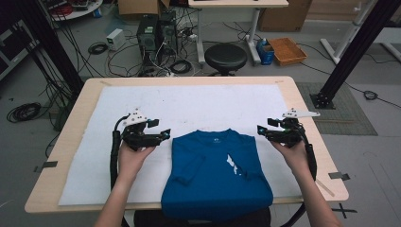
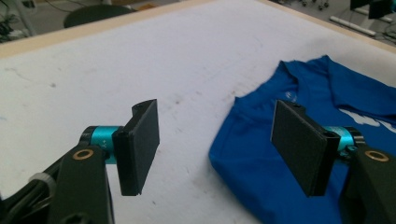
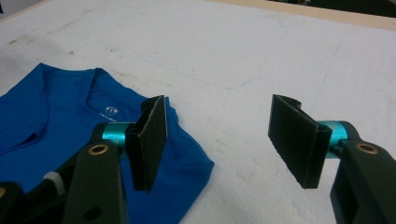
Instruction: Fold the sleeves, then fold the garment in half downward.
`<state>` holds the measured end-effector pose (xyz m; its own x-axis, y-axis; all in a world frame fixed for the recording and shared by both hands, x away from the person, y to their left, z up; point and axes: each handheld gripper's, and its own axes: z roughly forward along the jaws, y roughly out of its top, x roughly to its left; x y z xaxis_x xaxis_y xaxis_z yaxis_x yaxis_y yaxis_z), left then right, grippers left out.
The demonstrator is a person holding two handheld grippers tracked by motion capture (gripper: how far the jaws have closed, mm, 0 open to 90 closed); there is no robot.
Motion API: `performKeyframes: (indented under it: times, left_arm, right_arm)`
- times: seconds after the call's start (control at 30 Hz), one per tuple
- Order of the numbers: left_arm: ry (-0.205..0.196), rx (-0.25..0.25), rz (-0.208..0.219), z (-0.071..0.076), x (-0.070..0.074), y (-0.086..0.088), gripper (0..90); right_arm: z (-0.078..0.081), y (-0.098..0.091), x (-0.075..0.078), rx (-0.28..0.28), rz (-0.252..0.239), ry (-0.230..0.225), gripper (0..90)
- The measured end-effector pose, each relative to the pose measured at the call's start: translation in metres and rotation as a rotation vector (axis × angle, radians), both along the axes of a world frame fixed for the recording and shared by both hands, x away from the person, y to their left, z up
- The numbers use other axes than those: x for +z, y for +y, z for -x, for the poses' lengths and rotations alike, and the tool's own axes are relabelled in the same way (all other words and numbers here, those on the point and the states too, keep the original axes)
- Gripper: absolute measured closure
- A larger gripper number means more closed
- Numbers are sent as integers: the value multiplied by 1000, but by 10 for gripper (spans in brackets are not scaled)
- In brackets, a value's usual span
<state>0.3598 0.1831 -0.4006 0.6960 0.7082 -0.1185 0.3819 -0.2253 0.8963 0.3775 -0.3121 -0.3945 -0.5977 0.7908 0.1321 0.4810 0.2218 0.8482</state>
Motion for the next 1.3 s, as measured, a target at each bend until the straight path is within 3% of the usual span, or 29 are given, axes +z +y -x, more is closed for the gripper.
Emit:
performKeyframes:
  times: [0.3,0.63,0.83,1.0,1.17,1.3]
  left_arm:
    - [-13,17,56,6,1,12,327]
    - [3,-9,32,4,-2,6,318]
    - [44,-17,38,0,-6,2,277]
    - [39,-7,25,-3,-7,-5,303]
    - [119,5,103,-13,-12,-11,372]
    - [136,-2,90,-23,-13,-16,393]
  right_arm:
    - [2,-5,0,-3,5,3,373]
    - [2,-4,-1,3,19,6,365]
    - [0,-4,-3,-5,21,14,365]
    - [-5,-4,-5,-6,28,17,369]
    - [-12,-2,-9,-11,25,45,390]
    - [-17,3,-12,-4,21,60,398]
